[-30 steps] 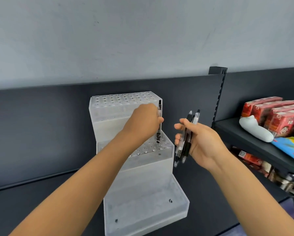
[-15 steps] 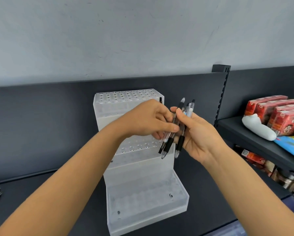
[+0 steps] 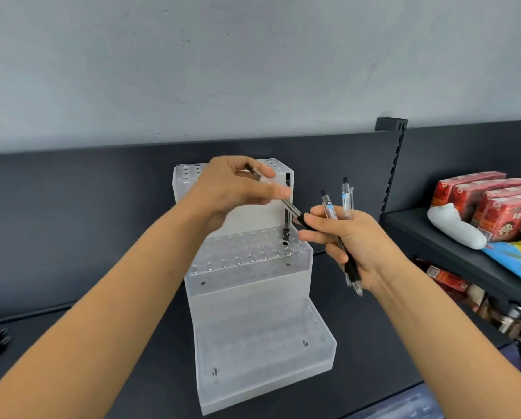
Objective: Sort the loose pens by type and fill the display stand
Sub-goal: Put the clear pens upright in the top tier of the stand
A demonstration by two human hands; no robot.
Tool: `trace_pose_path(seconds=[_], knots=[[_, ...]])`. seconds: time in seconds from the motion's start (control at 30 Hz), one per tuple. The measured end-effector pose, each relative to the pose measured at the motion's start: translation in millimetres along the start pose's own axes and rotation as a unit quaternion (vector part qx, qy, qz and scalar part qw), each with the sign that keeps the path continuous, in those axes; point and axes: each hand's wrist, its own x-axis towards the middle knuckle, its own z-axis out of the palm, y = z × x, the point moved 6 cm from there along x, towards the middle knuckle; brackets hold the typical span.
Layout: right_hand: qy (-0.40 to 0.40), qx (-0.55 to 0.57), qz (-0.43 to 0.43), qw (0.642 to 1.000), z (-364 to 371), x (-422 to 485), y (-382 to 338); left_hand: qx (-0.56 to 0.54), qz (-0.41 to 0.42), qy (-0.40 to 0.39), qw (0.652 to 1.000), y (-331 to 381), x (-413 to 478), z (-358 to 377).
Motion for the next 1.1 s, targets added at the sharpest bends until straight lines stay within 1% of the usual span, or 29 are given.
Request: trace_pose_path(seconds=[0.07, 0.1, 0.13, 0.23, 0.3, 0.37, 0.43, 0.6, 0.87, 1.1], knots=[[0.018, 0.017, -0.013, 1.0, 4, 0, 3, -0.135, -0.013, 0.025, 0.99, -9, -1, 8], [0.02, 0.029, -0.02, 0.999, 6, 0, 4, -0.171, -0.013, 0.035, 0.985, -12, -1, 11], [0.02, 0.039, -0.025, 0.999, 9, 0, 6, -0.178, -0.003, 0.045, 0.983, -14, -1, 12], [0.035, 0.019, -0.037, 0.999, 7, 1, 7, -0.107, 0.074, 0.088, 0.988, -8, 2, 1], [0.053, -0.007, -0.027, 0.998, -1, 4, 7, -0.06, 0.125, 0.127, 0.982, -4, 4, -12], [0.053, 0.018, 0.005, 0.998, -7, 8, 11, -0.023, 0.148, 0.143, 0.978, -7, 5, -16], [0.043, 0.056, 0.027, 0.997, -10, 10, 14, 0.015, 0.161, 0.14, 0.977, -12, 5, -12], [0.036, 0.063, 0.03, 0.997, -10, 12, 19, 0.018, 0.173, 0.14, 0.975, -17, 7, -3], [0.043, 0.066, 0.032, 0.996, -13, 12, 20, 0.132, 0.211, 0.137, 0.959, -5, 5, 1], [0.046, 0.075, 0.035, 0.996, -12, 14, 25, 0.135, 0.192, 0.144, 0.961, -7, 4, 1]])
